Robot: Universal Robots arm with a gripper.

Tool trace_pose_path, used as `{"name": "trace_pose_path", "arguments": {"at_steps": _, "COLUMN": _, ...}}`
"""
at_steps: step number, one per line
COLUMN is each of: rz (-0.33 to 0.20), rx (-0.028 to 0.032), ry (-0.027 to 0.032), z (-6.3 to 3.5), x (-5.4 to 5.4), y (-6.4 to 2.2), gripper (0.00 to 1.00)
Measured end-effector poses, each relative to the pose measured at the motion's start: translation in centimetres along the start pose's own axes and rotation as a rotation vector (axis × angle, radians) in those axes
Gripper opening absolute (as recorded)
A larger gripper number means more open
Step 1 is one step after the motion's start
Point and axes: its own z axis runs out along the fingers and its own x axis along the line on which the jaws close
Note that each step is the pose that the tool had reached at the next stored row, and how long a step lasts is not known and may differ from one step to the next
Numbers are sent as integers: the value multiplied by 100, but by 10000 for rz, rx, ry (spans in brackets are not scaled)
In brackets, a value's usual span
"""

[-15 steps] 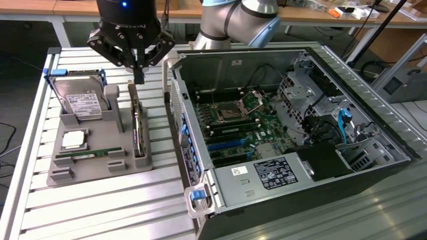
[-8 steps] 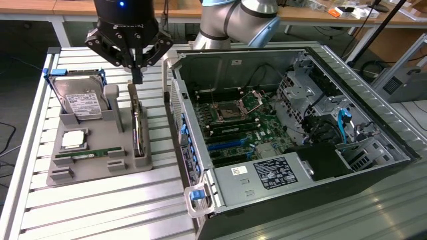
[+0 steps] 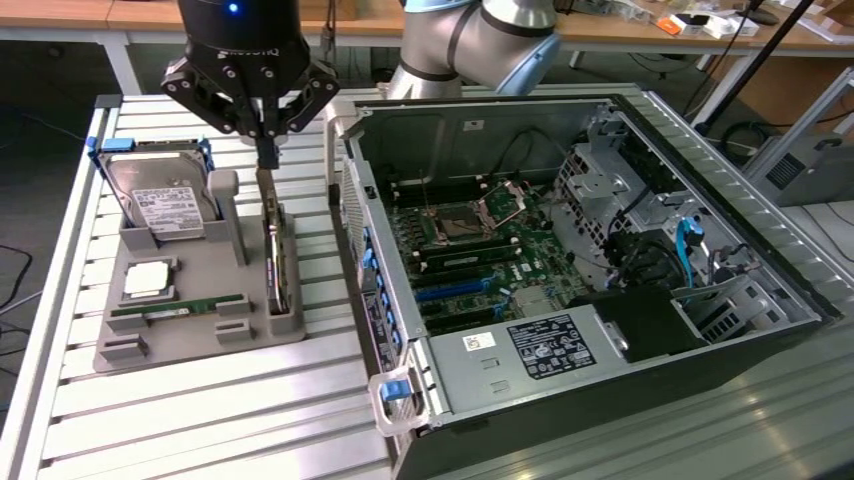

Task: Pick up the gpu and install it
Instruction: 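Reach for the gpu, then pick up the gpu and move the gpu toward the slot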

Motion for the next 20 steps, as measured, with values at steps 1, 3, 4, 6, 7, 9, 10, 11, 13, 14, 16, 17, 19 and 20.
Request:
{"name": "trace_pose_path", "arguments": {"at_steps": 1, "rz": 0, "rx": -1, "ry": 0, "z": 0, "x": 7, "y": 0, "gripper": 11}}
{"name": "trace_pose_path", "arguments": {"at_steps": 3, "rz": -1, "rx": 0, "ry": 0, "z": 0, "x": 15, "y": -1, "gripper": 11}}
{"name": "trace_pose_path", "arguments": {"at_steps": 4, "rz": -1, "rx": 0, "ry": 0, "z": 0, "x": 17, "y": -1, "gripper": 11}}
{"name": "trace_pose_path", "arguments": {"at_steps": 6, "rz": 0, "rx": 0, "ry": 0, "z": -1, "x": 20, "y": -1, "gripper": 11}}
{"name": "trace_pose_path", "arguments": {"at_steps": 7, "rz": 0, "rx": 0, "ry": 0, "z": 0, "x": 20, "y": -1, "gripper": 11}}
{"name": "trace_pose_path", "arguments": {"at_steps": 9, "rz": 0, "rx": 0, "ry": 0, "z": 0, "x": 20, "y": -1, "gripper": 11}}
{"name": "trace_pose_path", "arguments": {"at_steps": 10, "rz": 0, "rx": 0, "ry": 0, "z": -1, "x": 20, "y": -1, "gripper": 11}}
{"name": "trace_pose_path", "arguments": {"at_steps": 11, "rz": 0, "rx": 0, "ry": 0, "z": 0, "x": 20, "y": -1, "gripper": 11}}
{"name": "trace_pose_path", "arguments": {"at_steps": 13, "rz": 0, "rx": 0, "ry": 0, "z": -1, "x": 20, "y": -1, "gripper": 11}}
{"name": "trace_pose_path", "arguments": {"at_steps": 14, "rz": 0, "rx": 0, "ry": 0, "z": -1, "x": 20, "y": -1, "gripper": 11}}
{"name": "trace_pose_path", "arguments": {"at_steps": 16, "rz": 1, "rx": 0, "ry": 0, "z": -1, "x": 20, "y": -1, "gripper": 11}}
{"name": "trace_pose_path", "arguments": {"at_steps": 17, "rz": 0, "rx": 0, "ry": -1, "z": 0, "x": 19, "y": -1, "gripper": 11}}
{"name": "trace_pose_path", "arguments": {"at_steps": 19, "rz": 0, "rx": 0, "ry": 0, "z": -1, "x": 19, "y": -1, "gripper": 17}}
{"name": "trace_pose_path", "arguments": {"at_steps": 20, "rz": 0, "rx": 0, "ry": 0, "z": -1, "x": 20, "y": -1, "gripper": 23}}
